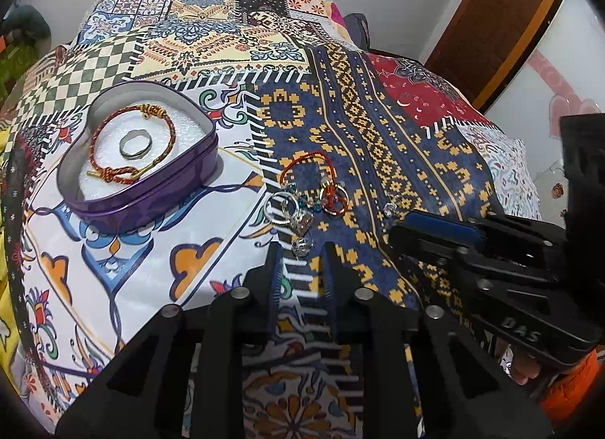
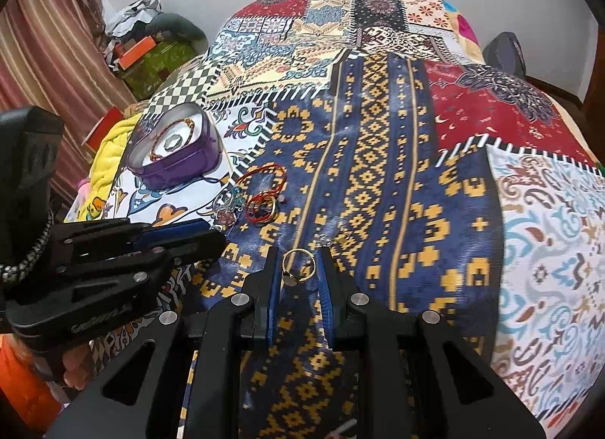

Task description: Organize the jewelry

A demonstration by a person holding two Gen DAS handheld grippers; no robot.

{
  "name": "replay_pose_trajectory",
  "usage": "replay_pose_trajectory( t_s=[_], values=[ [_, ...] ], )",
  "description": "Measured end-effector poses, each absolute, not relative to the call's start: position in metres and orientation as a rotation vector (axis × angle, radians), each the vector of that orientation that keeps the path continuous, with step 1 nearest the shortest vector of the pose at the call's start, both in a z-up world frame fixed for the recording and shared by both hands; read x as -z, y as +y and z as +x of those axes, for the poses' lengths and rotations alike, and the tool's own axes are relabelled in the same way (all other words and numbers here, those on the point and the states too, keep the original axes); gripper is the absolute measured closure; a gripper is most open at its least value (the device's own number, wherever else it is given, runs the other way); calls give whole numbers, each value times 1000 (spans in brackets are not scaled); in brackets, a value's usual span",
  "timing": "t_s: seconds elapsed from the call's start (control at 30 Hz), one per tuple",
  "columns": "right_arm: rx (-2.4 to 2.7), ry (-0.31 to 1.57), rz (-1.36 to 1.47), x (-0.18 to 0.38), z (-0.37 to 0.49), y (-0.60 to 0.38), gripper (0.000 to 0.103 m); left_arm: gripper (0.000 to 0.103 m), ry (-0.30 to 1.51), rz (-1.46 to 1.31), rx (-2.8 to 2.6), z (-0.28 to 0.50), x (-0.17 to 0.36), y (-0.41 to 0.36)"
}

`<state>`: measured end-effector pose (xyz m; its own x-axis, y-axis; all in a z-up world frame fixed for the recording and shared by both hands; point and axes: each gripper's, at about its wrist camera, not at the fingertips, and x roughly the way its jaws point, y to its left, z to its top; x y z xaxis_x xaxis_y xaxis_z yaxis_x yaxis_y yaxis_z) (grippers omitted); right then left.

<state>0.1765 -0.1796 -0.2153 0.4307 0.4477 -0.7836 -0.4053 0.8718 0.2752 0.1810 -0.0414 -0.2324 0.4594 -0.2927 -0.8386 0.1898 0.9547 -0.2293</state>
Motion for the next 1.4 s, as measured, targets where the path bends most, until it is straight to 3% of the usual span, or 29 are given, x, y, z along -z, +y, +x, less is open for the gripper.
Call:
replay_pose_trajectory(
  t_s=[0.1, 0.4, 1.4],
  values=[
    [-528, 991, 53, 214, 177, -180, 86, 95, 1051, -110, 298, 184, 235, -43],
    [-527, 957, 55, 199, 176, -180, 86, 97, 1028, -96, 291, 175, 226, -48],
    [-621, 775, 27, 136, 180, -128, 86, 97, 716, -124, 194, 137, 116, 5]
  ],
)
